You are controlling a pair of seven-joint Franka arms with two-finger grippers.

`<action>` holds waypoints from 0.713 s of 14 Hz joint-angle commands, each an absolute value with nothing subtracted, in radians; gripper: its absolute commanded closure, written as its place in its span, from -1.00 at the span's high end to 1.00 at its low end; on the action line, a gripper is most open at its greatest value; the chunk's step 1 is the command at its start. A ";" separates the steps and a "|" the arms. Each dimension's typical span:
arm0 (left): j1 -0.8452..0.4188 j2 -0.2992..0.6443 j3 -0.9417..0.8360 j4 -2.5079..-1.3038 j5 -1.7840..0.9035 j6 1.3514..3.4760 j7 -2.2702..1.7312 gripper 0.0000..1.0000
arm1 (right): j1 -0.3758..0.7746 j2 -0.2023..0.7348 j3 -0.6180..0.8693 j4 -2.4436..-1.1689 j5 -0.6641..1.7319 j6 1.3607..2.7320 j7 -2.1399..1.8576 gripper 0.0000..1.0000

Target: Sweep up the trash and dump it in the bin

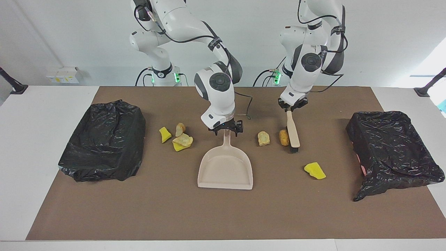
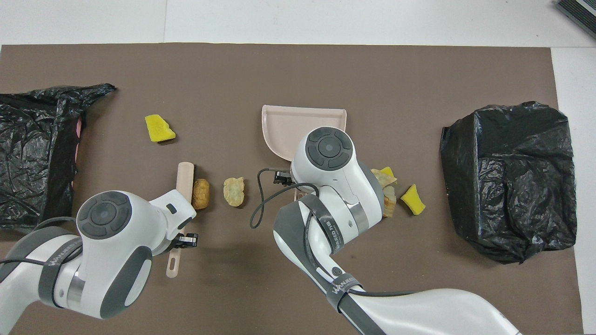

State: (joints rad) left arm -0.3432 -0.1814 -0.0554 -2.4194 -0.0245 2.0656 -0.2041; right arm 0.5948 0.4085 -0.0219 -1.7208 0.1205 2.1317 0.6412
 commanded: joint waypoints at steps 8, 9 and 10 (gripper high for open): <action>-0.286 -0.156 -0.032 -2.200 -0.041 1.899 -0.100 -1.00 | 0.525 0.333 -0.015 -1.724 0.133 2.120 0.461 -1.00; -0.258 -0.152 -0.032 -2.189 -0.034 1.893 -0.101 -1.00 | 0.500 0.306 -0.015 -1.724 0.138 2.100 0.348 -1.00; -0.220 -0.146 -0.032 -2.187 -0.026 1.904 -0.092 -1.00 | 0.479 0.275 -0.018 -1.726 0.140 2.057 0.266 -1.00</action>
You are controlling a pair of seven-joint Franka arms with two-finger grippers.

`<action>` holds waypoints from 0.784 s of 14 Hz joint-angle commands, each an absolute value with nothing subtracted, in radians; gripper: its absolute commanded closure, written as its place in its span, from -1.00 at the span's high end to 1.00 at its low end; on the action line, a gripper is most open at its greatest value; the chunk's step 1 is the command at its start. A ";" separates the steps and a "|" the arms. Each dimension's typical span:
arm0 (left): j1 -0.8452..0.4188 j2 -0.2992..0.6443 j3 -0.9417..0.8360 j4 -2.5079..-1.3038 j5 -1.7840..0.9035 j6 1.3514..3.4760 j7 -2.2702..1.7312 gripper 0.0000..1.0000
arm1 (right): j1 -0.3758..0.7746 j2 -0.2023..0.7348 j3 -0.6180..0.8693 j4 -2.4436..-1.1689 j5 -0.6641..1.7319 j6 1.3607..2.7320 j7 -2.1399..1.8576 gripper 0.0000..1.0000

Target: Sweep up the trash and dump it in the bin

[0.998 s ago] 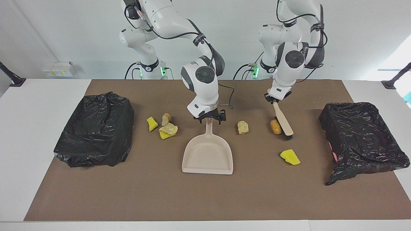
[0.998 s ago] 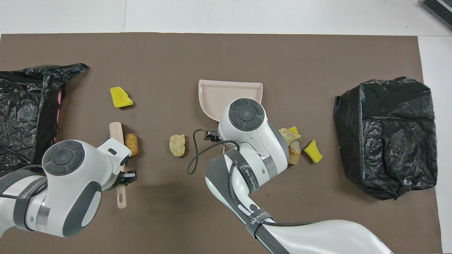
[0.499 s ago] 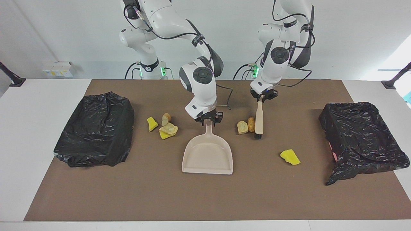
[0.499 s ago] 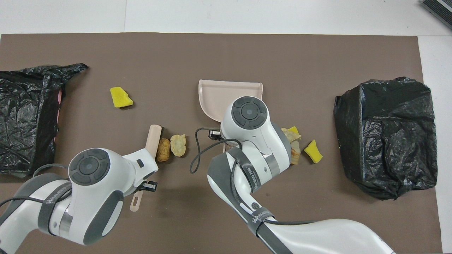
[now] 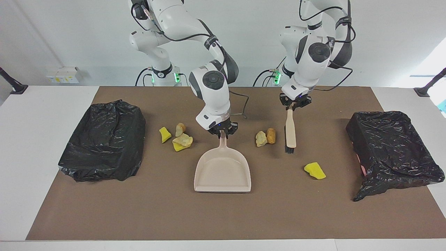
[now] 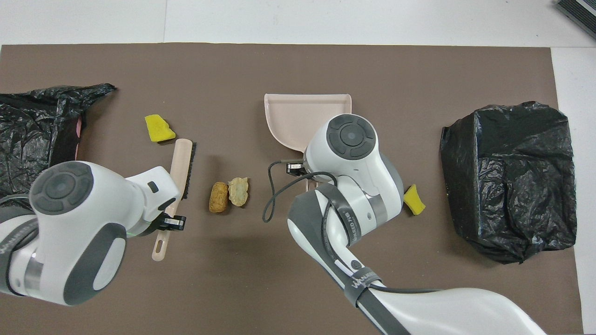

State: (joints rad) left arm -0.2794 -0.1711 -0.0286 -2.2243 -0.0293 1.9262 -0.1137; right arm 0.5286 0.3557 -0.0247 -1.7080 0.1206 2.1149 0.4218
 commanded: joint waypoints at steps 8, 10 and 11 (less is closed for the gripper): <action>0.000 0.017 -0.032 -2.155 0.121 2.126 0.150 -1.00 | 0.393 0.138 -0.021 -1.831 0.115 1.810 -0.608 -1.00; 0.008 0.099 -0.032 -2.094 0.124 2.155 0.193 -1.00 | 0.419 0.124 -0.017 -1.893 0.110 1.853 -0.609 -1.00; 0.002 0.139 -0.032 -2.074 0.129 2.173 0.192 -1.00 | 0.470 0.126 -0.020 -1.925 0.104 1.906 -0.568 -1.00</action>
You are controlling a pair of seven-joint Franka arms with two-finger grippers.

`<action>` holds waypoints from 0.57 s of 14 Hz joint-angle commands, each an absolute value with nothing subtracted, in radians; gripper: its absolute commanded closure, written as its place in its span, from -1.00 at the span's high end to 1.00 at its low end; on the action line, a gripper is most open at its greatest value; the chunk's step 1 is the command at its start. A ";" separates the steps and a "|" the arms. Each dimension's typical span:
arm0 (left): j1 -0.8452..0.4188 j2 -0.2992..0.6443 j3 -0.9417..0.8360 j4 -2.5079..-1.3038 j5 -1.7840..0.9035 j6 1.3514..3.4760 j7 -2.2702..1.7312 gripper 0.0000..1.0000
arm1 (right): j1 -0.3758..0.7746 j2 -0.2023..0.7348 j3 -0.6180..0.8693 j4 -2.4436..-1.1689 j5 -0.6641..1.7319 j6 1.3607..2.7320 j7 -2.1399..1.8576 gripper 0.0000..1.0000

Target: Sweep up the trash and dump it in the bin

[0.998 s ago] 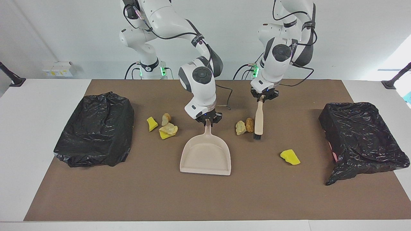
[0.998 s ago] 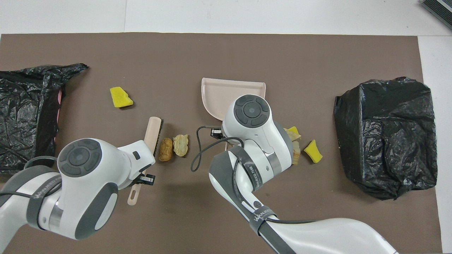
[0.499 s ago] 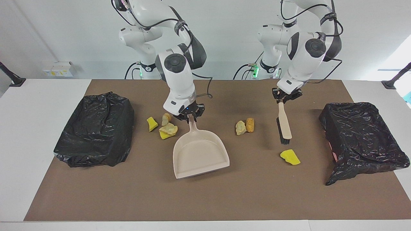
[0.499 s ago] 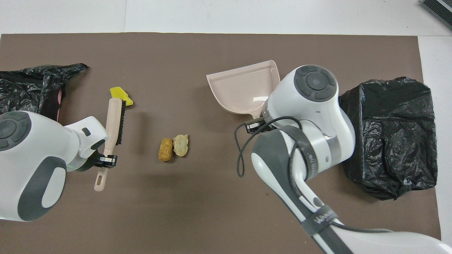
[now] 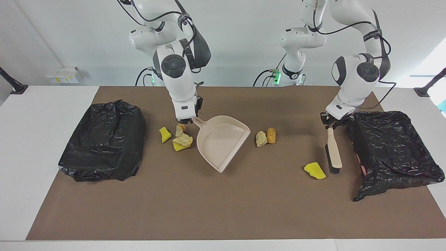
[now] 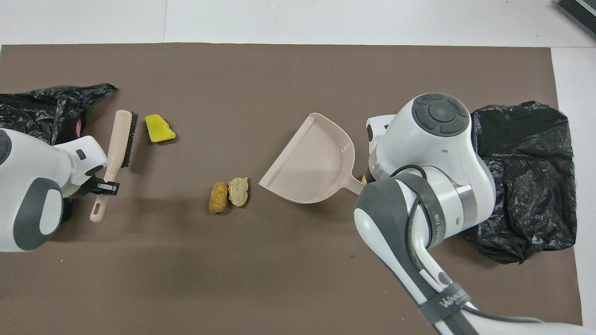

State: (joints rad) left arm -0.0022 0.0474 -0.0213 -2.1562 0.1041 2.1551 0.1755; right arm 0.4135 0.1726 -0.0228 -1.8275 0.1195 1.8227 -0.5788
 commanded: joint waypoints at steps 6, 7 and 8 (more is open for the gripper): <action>-0.087 0.074 -0.037 -2.167 0.144 2.068 0.313 -1.00 | 0.529 0.087 -0.017 -2.025 -0.055 1.945 -0.537 -1.00; -0.106 0.071 -0.037 -2.168 0.144 2.050 0.313 -1.00 | 0.529 0.086 -0.017 -2.028 -0.058 1.951 -0.537 -1.00; -0.129 0.069 -0.038 -2.168 0.143 2.034 0.308 -1.00 | 0.531 0.086 -0.017 -2.029 -0.058 1.976 -0.534 -1.00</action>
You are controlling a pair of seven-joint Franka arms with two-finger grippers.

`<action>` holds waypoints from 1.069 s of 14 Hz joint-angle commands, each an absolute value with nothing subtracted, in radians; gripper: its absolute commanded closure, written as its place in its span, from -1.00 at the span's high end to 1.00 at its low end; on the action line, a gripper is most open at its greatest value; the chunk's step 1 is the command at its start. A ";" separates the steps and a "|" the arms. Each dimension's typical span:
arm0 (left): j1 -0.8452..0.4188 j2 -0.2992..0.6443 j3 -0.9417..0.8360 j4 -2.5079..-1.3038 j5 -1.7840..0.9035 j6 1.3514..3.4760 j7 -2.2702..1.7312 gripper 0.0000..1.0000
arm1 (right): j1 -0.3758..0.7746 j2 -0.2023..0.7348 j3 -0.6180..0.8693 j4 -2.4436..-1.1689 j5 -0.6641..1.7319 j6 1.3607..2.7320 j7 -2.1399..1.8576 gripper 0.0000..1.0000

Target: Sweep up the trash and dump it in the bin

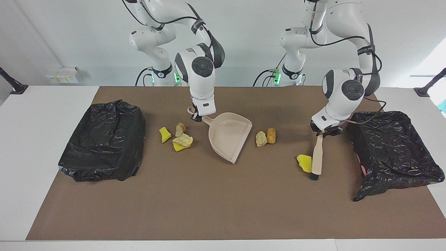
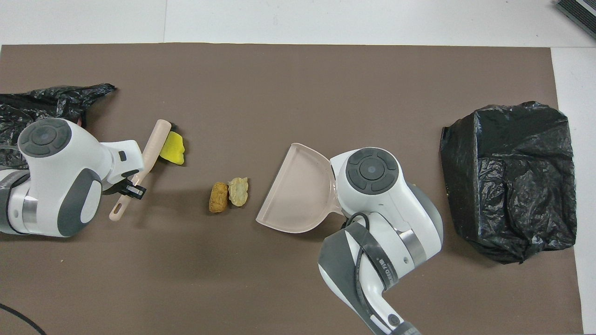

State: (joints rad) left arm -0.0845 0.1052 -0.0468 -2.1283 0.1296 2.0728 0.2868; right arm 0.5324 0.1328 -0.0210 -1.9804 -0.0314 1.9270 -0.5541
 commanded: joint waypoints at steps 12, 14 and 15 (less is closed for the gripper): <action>-0.354 -0.038 -0.044 -2.304 -0.005 1.960 -0.322 -1.00 | 0.563 0.126 -0.015 -2.031 -0.066 2.080 -0.580 -1.00; -0.373 -0.038 -0.043 -2.304 -0.034 1.967 -0.322 -1.00 | 0.564 0.143 -0.015 -2.031 -0.061 2.080 -0.563 -1.00; -0.376 -0.040 -0.044 -2.304 -0.034 1.967 -0.319 -1.00 | 0.581 0.149 -0.015 -2.029 -0.061 2.082 -0.540 -1.00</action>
State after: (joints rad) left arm -0.3529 -0.0141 -0.0575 -2.2738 -0.0087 1.9644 -0.3139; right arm 0.5694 0.1397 -0.0188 -2.0192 -0.0467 2.0537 -0.5659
